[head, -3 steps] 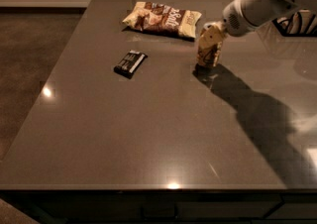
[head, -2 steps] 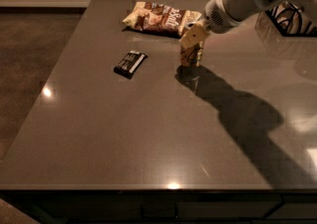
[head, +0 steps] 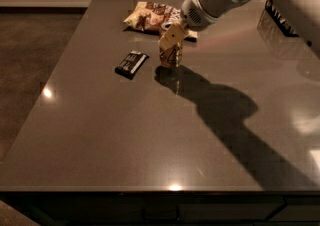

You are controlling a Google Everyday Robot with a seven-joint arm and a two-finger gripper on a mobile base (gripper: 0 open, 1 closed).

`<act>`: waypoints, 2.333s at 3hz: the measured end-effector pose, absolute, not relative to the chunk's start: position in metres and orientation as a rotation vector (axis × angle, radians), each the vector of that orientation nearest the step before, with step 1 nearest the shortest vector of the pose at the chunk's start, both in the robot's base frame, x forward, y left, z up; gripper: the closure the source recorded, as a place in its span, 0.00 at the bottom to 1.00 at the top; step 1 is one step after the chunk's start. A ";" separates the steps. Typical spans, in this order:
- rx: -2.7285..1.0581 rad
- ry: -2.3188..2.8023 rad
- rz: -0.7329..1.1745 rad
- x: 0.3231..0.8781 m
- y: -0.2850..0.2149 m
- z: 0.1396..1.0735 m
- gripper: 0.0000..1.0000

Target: Move orange can near rxbar chocolate

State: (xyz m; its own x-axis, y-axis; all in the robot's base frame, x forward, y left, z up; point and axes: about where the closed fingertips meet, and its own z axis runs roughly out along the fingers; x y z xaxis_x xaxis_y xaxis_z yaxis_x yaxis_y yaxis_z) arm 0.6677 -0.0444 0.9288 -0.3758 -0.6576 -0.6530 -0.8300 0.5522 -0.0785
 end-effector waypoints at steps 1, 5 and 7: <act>-1.236 2.129 0.368 0.670 -0.028 0.923 1.00; -1.306 2.080 0.402 0.668 -0.008 0.904 0.17; -1.310 2.081 0.405 0.668 -0.006 0.903 0.00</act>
Offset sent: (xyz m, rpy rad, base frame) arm -0.0007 0.0342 -0.0139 0.0071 -0.0045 0.0931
